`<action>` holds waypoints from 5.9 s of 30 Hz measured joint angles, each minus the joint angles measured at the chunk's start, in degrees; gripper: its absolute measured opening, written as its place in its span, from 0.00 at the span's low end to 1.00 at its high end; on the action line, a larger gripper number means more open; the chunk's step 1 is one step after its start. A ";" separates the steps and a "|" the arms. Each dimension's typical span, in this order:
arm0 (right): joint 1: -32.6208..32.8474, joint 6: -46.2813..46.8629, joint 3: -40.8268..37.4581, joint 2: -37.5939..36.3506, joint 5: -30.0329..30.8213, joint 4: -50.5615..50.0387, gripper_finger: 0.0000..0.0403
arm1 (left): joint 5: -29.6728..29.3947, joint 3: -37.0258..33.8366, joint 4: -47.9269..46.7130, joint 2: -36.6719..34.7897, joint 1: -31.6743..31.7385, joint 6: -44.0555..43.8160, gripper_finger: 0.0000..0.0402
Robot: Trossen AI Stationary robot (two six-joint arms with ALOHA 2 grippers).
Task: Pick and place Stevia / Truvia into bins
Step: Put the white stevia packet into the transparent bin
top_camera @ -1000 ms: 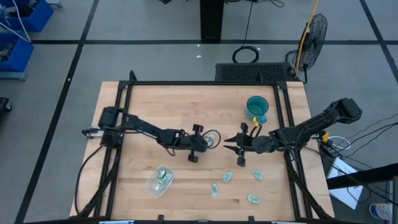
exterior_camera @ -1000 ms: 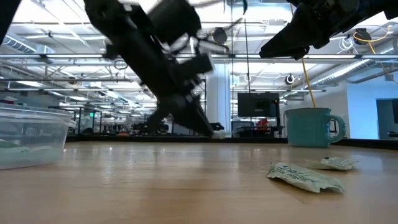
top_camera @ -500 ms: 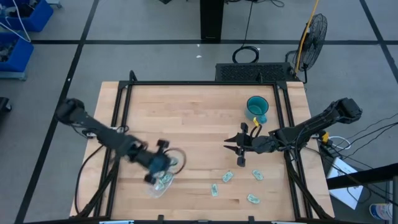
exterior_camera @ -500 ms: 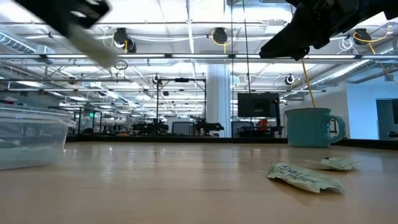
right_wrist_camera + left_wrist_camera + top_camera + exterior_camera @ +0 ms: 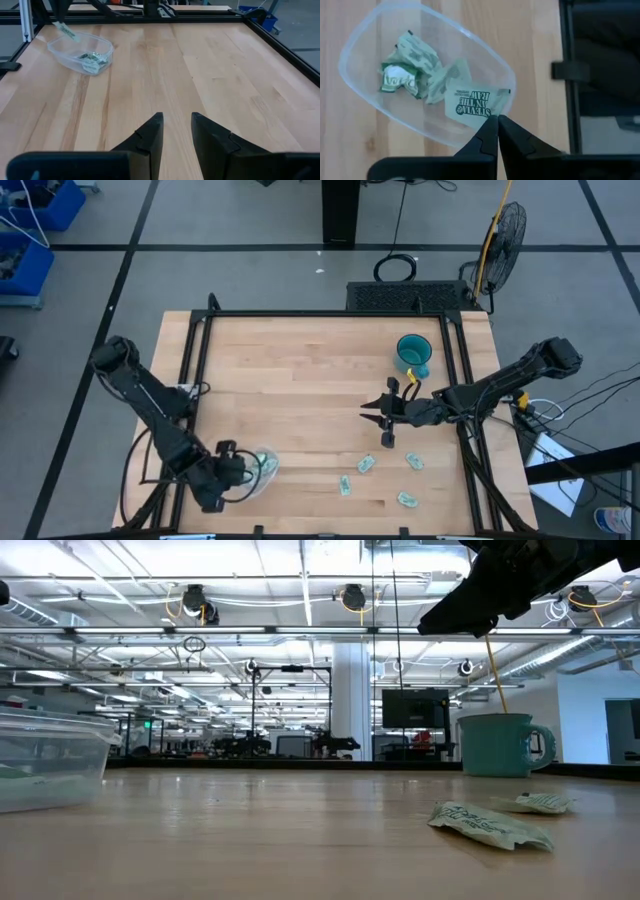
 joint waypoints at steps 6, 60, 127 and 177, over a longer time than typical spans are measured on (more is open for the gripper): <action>0.00 -0.44 0.00 -0.02 0.01 0.01 0.23 | -2.23 0.04 -0.61 -0.02 -0.11 -0.33 0.08; 15.52 69.94 -3.18 -0.15 -35.72 -36.73 0.42 | -22.52 0.09 -0.25 -0.08 21.42 30.74 0.24; 13.68 41.11 -9.35 17.45 -20.71 5.32 0.00 | -22.48 0.11 0.76 -0.09 24.43 38.20 0.24; -3.98 -14.96 49.86 65.90 -22.52 30.71 0.11 | -36.03 0.13 1.14 -16.96 34.06 43.12 0.24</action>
